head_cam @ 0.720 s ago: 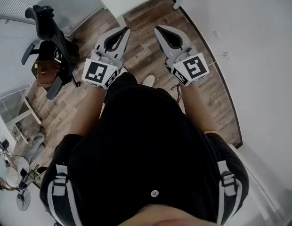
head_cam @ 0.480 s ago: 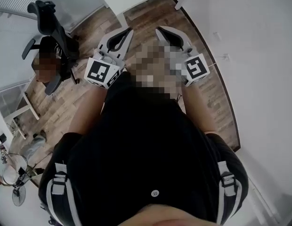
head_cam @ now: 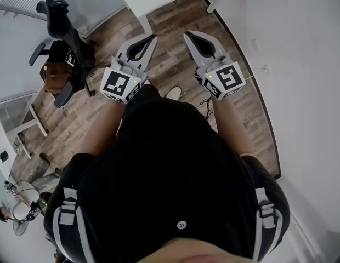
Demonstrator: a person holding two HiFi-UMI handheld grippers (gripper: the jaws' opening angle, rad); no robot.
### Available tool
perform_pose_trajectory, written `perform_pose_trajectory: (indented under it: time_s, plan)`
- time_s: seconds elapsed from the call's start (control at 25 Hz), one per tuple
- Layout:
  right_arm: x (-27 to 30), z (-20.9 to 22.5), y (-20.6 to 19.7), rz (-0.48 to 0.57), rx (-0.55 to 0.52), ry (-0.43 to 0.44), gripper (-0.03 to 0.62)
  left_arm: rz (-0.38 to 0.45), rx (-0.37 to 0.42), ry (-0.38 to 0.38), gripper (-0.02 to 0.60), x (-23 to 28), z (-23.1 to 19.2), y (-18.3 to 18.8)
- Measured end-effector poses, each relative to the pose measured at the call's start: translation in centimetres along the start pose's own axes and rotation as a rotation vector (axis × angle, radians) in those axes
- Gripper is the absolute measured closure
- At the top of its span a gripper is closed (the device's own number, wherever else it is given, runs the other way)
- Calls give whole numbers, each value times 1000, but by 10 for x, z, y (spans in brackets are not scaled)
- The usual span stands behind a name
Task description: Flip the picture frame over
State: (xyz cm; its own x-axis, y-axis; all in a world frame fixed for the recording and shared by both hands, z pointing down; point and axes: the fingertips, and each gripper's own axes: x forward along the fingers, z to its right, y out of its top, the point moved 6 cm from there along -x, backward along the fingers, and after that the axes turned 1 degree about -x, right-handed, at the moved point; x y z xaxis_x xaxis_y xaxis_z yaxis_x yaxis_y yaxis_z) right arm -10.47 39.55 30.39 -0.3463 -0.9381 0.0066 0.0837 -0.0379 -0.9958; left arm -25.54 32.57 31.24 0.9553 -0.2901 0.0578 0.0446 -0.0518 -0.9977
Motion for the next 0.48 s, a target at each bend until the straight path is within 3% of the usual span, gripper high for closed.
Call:
perform_pose_trajectory:
  time_s: [0.28, 0.36, 0.48]
  plan:
    - [-1, 11, 1, -31, -34, -39, 582, -6, 4, -21, 578, 9, 3, 4]
    - [1, 15, 2, -38, -34, -45, 474, -4, 3, -20, 578, 11, 2, 5]
    - [3, 18, 2, -46, -44, -56, 437, -2, -1, -26, 578, 14, -1, 7]
